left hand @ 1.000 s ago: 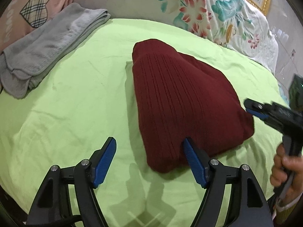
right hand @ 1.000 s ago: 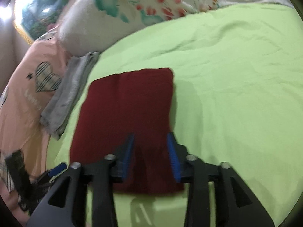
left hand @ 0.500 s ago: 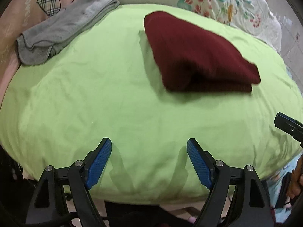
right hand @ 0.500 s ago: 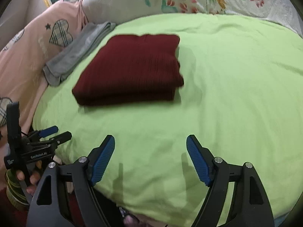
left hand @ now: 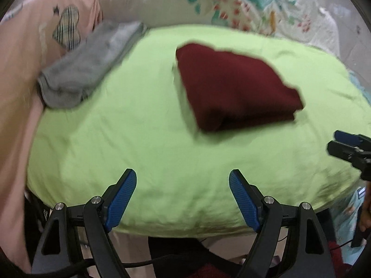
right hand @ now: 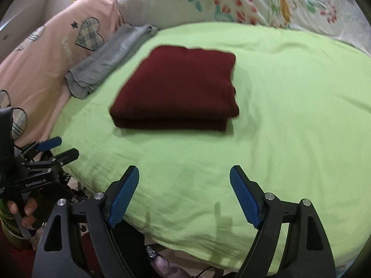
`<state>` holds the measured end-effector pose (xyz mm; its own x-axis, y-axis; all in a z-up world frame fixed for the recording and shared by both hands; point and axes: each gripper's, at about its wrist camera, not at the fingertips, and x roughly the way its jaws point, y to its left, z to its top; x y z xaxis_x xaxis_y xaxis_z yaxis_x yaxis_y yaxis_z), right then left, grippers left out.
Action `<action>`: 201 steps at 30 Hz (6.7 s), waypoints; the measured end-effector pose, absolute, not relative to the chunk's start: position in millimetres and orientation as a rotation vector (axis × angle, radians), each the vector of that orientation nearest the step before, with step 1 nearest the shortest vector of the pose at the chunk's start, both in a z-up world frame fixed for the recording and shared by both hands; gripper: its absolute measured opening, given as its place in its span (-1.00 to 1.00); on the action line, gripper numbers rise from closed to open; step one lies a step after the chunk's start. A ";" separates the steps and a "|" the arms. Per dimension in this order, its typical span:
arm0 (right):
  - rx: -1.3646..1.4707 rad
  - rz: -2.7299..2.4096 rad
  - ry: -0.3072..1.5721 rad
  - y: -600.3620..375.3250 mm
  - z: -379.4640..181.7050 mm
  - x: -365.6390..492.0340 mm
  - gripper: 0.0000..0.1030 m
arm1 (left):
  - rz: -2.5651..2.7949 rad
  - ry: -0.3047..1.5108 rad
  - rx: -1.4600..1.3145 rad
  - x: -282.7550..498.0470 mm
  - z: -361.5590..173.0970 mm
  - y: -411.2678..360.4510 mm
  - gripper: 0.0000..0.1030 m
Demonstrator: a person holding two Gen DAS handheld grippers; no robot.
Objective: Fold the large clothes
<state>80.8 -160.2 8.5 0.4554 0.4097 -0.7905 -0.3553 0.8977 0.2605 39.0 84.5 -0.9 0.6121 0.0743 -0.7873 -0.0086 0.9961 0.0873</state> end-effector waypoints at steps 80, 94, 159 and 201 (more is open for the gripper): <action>0.078 0.504 1.046 -137.3 5.5 135.1 1.00 | 0.094 0.947 0.133 107.9 1.5 69.2 0.95; 0.077 0.505 1.042 -133.7 7.9 131.4 1.00 | 0.083 0.937 0.122 102.5 6.1 68.4 0.95; 0.079 0.502 1.039 -133.5 15.2 136.6 1.00 | 0.084 0.930 0.118 101.1 9.6 66.9 0.95; 0.114 0.491 1.051 -136.2 8.1 162.3 1.00 | 0.092 0.918 0.140 126.2 11.6 68.9 0.94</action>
<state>162.3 -136.2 8.1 0.4001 0.4408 -0.8035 -0.3336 0.8866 0.3203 126.2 68.9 11.6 0.6043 0.1391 -0.7845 -0.0195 0.9869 0.1600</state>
